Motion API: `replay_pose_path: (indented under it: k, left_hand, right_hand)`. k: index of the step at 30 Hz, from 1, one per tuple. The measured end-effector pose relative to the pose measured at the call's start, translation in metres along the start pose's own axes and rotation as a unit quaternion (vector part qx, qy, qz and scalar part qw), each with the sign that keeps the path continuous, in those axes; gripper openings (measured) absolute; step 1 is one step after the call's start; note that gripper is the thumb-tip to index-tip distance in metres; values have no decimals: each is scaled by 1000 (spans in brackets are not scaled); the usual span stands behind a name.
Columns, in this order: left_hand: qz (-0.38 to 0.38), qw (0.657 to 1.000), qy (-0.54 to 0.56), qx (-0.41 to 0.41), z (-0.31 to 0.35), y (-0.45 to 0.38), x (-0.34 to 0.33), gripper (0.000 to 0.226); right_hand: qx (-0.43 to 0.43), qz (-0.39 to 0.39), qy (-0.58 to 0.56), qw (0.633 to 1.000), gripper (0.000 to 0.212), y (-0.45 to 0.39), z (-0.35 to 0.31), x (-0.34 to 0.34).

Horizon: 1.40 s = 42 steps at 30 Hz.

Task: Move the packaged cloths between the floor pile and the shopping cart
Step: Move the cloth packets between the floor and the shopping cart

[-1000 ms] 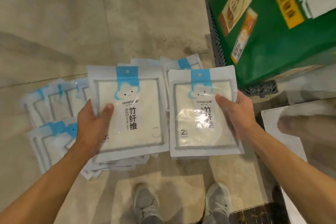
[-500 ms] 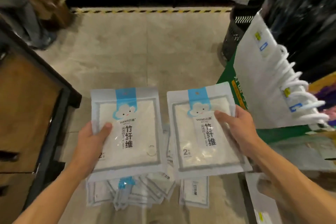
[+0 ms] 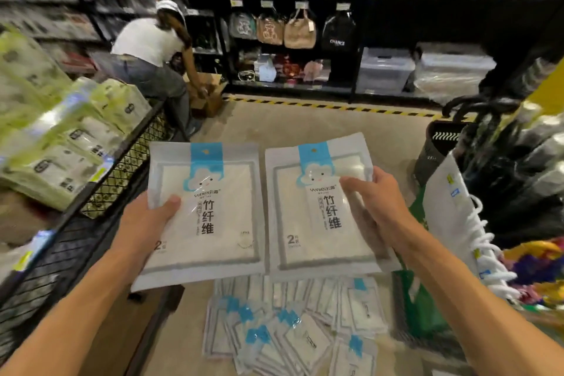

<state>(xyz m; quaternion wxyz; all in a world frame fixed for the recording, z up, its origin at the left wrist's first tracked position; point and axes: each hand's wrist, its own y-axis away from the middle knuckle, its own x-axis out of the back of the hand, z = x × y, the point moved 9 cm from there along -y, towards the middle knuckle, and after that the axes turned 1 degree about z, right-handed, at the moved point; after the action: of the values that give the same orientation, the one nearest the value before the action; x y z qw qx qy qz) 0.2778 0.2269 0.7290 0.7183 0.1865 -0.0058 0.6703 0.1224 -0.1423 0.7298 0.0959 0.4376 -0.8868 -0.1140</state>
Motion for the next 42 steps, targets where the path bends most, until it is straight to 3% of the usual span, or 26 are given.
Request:
replay_pose_path:
  k: [14, 18, 27, 34, 38, 42]
  left_hand:
    - [201, 979, 10, -19, 66, 142, 214, 6]
    - [264, 964, 23, -12, 59, 207, 252, 19]
    - [390, 918, 58, 34, 1, 382, 258, 19]
    - [489, 870, 34, 51, -27, 523, 267, 14]
    - [542, 836, 61, 55, -48, 603, 281, 6]
    - [580, 806, 103, 58, -70, 679, 294, 14]
  right_hand:
    - [51, -190, 19, 980, 22, 70, -123, -148]
    - [73, -257, 22, 963, 19, 107, -137, -178]
    - [105, -383, 40, 917, 8, 204, -129, -192]
    - [112, -477, 63, 870, 14, 289, -107, -199]
    - [125, -525, 73, 839, 12, 349, -93, -219]
    - [131, -573, 78, 805, 15, 423, -74, -244]
